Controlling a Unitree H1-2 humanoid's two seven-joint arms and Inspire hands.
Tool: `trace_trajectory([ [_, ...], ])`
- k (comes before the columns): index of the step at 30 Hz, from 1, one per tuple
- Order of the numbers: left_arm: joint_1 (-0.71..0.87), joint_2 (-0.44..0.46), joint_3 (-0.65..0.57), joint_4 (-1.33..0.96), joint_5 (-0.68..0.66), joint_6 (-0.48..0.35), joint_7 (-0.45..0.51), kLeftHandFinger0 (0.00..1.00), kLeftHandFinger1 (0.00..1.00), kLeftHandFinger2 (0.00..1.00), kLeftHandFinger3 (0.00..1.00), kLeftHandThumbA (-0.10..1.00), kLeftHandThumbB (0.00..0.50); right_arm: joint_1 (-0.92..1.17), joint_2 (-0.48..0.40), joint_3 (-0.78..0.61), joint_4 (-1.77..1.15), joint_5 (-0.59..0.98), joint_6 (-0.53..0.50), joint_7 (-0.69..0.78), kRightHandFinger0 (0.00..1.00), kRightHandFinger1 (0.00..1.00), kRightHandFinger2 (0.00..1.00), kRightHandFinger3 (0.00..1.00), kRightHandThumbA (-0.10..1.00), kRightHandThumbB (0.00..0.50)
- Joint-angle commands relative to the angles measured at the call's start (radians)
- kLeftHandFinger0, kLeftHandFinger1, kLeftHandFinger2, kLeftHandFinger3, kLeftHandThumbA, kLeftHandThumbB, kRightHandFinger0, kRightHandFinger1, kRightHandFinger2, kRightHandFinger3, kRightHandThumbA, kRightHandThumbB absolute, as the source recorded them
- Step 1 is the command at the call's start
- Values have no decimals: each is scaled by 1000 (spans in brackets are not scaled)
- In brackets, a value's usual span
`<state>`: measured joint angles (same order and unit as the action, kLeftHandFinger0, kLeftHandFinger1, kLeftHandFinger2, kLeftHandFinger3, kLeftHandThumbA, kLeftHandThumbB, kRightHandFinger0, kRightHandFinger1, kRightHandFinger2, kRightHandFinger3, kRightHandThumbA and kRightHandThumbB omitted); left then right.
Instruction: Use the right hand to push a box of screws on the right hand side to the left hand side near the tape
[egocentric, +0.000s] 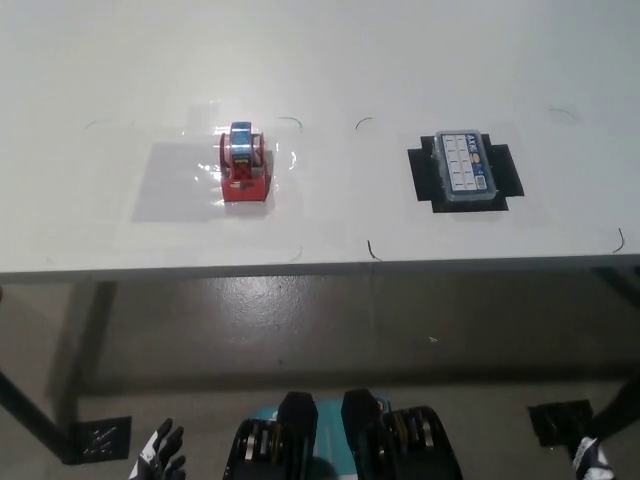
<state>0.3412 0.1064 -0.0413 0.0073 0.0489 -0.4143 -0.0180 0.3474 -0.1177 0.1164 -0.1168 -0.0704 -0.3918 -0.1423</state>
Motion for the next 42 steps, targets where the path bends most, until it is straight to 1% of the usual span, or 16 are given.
trace_trajectory([
  [1,18,8,-10,-61,-6,-56,-6,1000,1000,1000,1000,859,161,-2,-8,-24,-119,14,-78,-11,1000,1000,1000,1000,824,92],
  [3,25,6,-11,-78,-5,-56,-5,1000,1000,1000,1000,882,176,-16,1,-44,-167,32,-78,2,1000,1000,1000,1000,847,117],
  [4,27,5,-12,-88,-4,-56,-5,1000,1000,1000,1000,884,174,-33,5,-56,-186,31,-78,0,1000,1000,1000,1000,816,111],
  [7,34,-2,-13,-106,0,-56,-2,1000,1000,1000,1000,892,189,-103,-6,-89,-194,21,-78,6,1000,1000,1000,1000,831,105],
  [8,34,-2,-15,-109,3,-56,-2,1000,1000,1000,1000,890,188,-131,-12,-99,-188,37,-71,11,1000,1000,1000,1000,833,119],
  [9,33,-4,-16,-110,7,-56,-1,1000,1000,1000,1000,887,197,-157,-13,-108,-195,39,-52,11,1000,1000,1000,1000,826,110],
  [14,27,-19,-25,-119,3,-56,-1,1000,1000,1000,1000,878,207,-313,-15,-144,-191,18,46,18,1000,1000,1000,1000,914,160],
  [25,21,-28,-41,-169,0,-56,-6,1000,1000,1000,1000,888,202,-655,-49,-200,26,56,161,35,1000,1000,1000,1000,888,129],
  [27,15,-30,-41,-175,2,-56,-4,1000,1000,1000,1000,890,200,-736,-55,-204,113,41,178,31,1000,1000,1000,1000,892,110],
  [32,19,-31,-52,-199,-9,-56,-15,1000,1000,1000,1000,858,175,-904,-70,-214,346,35,188,26,1000,1000,1000,1000,911,112],
  [35,24,-33,-59,-216,-18,-56,-19,1000,1000,1000,1000,856,169,-1006,-81,-219,505,41,174,25,1000,1000,1000,1000,878,79],
  [37,24,-32,-63,-228,-22,-56,-21,1000,1000,1000,1000,855,169,-1066,-87,-221,599,42,170,24,1000,1000,1000,1000,887,95],
  [38,24,-29,-65,-234,-29,-56,-25,1000,1000,1000,1000,853,167,-1090,-91,-223,645,47,159,27,1000,1000,1000,1000,872,44],
  [39,24,-27,-67,-246,-30,-56,-27,1000,1000,1000,1000,849,154,-1143,-96,-230,743,68,141,40,1000,1000,1000,1000,890,92],
  [41,25,-26,-71,-261,-37,-56,-31,1000,1000,1000,1000,847,156,-1197,-100,-238,834,87,139,56,1000,1000,1000,1000,928,68],
  [42,26,-25,-75,-268,-40,-55,-34,1000,1000,1000,1000,847,156,-1228,-103,-245,898,98,125,63,1000,1000,1000,1000,955,76],
])
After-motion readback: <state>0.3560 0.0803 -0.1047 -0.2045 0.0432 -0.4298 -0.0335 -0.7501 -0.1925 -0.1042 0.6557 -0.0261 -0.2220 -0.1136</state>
